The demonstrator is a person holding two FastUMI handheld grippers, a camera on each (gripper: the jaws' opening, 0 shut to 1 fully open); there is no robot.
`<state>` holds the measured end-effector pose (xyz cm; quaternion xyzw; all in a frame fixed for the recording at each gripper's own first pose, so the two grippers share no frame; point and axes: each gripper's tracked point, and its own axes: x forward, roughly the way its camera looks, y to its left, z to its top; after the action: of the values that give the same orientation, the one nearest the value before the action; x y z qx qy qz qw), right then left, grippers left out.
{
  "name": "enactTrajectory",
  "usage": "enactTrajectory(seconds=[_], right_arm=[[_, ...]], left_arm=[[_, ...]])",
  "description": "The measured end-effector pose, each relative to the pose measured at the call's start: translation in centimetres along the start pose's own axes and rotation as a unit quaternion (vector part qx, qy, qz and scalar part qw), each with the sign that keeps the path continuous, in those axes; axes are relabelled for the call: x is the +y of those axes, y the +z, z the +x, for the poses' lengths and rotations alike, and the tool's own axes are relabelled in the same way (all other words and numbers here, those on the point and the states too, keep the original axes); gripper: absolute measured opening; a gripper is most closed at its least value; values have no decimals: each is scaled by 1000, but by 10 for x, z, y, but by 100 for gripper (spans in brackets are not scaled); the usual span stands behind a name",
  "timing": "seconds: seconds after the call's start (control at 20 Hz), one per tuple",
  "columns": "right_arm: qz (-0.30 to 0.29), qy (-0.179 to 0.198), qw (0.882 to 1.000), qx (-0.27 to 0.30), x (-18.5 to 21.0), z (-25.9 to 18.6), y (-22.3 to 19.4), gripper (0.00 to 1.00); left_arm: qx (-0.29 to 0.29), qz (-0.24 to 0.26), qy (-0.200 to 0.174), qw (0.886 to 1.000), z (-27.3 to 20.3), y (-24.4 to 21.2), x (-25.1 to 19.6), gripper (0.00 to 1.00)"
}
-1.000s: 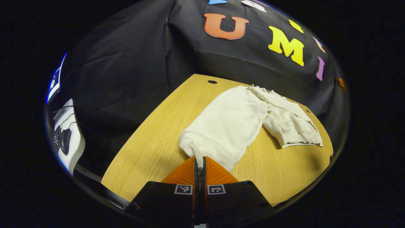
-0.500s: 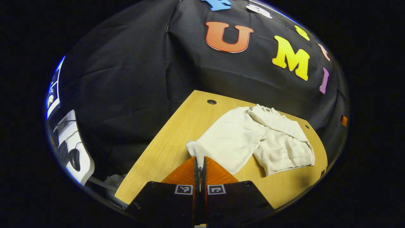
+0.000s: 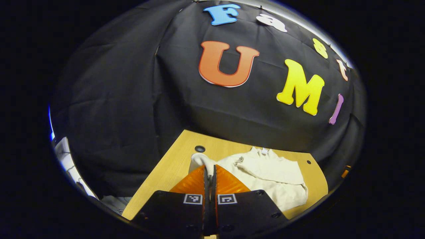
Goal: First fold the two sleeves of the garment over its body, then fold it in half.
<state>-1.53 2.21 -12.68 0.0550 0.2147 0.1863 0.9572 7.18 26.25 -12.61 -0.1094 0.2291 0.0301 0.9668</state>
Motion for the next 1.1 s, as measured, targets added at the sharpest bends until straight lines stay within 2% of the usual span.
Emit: enactTrajectory(seconds=[0.25,0.55,0.8,1.1], right_arm=[[28,-43,999,-16,-49,-17,9,83],[31,-96,994,-35,-97,-44,18,83],[38,-141,988,-41,-132,-73,16,83],[46,-199,978,-32,-170,-109,1,83]], left_arm=[[-41,36,-62,997,37,79,-79,2],[-58,100,-152,982,86,114,-215,2],[-18,135,-227,964,121,76,-317,2],[36,158,-284,945,147,10,-405,2]])
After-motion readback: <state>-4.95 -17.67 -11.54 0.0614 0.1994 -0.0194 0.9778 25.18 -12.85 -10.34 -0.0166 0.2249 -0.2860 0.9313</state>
